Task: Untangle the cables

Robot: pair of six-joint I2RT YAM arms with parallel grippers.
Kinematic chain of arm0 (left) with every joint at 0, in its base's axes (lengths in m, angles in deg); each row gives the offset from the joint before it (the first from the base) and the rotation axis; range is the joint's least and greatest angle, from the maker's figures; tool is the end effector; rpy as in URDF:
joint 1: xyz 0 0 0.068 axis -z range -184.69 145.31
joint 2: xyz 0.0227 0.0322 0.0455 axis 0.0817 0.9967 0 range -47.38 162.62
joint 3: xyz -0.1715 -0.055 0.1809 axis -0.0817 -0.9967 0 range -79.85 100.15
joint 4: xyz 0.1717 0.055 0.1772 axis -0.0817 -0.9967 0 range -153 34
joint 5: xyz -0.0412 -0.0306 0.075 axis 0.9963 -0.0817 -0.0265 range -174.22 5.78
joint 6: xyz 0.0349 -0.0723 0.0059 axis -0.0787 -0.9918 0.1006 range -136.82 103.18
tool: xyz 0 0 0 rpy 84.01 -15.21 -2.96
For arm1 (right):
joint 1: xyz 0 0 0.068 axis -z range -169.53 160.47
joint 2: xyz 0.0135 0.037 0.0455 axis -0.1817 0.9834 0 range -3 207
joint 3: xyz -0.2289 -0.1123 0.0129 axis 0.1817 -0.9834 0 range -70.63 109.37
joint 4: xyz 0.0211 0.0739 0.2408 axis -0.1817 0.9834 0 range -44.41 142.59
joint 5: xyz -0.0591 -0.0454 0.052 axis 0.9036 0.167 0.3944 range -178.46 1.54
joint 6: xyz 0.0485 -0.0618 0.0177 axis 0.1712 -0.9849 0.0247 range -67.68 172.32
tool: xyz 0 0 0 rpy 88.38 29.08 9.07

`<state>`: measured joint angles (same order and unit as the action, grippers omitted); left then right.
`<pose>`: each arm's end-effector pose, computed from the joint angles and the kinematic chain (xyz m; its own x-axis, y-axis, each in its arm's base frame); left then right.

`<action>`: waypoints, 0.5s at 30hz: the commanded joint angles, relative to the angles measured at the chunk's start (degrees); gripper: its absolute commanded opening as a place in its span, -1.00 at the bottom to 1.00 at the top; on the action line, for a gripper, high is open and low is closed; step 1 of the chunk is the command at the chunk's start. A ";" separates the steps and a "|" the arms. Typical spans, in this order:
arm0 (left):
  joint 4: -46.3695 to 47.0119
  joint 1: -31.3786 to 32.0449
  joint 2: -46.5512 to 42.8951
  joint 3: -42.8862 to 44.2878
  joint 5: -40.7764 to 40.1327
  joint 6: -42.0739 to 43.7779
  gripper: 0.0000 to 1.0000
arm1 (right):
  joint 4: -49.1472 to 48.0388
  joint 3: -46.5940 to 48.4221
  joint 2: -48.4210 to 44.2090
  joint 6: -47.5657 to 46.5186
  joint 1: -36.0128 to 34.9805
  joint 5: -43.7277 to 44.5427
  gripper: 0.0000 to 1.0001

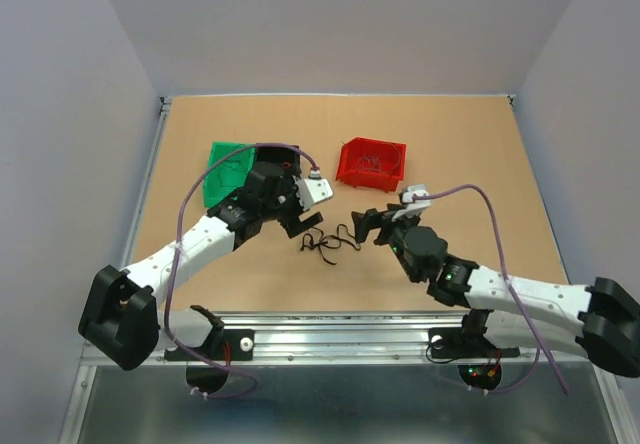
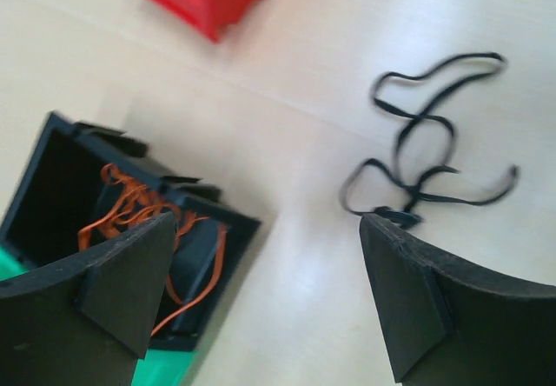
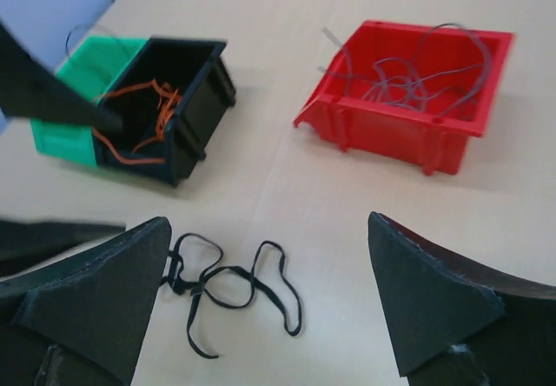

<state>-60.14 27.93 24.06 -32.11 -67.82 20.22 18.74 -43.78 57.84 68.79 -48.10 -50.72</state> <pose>0.2473 -0.1815 0.2411 0.1242 0.6064 -0.7854 0.8174 0.3861 0.4274 0.1705 0.1973 0.2302 -0.1635 0.1622 -0.9731 -0.3250 0.9225 0.2084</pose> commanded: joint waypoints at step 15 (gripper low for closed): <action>5.11 13.16 11.69 -3.19 -3.66 -1.79 0.98 | 9.80 -12.00 -30.52 6.65 -0.06 20.45 1.00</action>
<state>-57.08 40.00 34.21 -35.30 -70.40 19.17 27.70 -54.65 27.44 74.82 -48.05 -32.97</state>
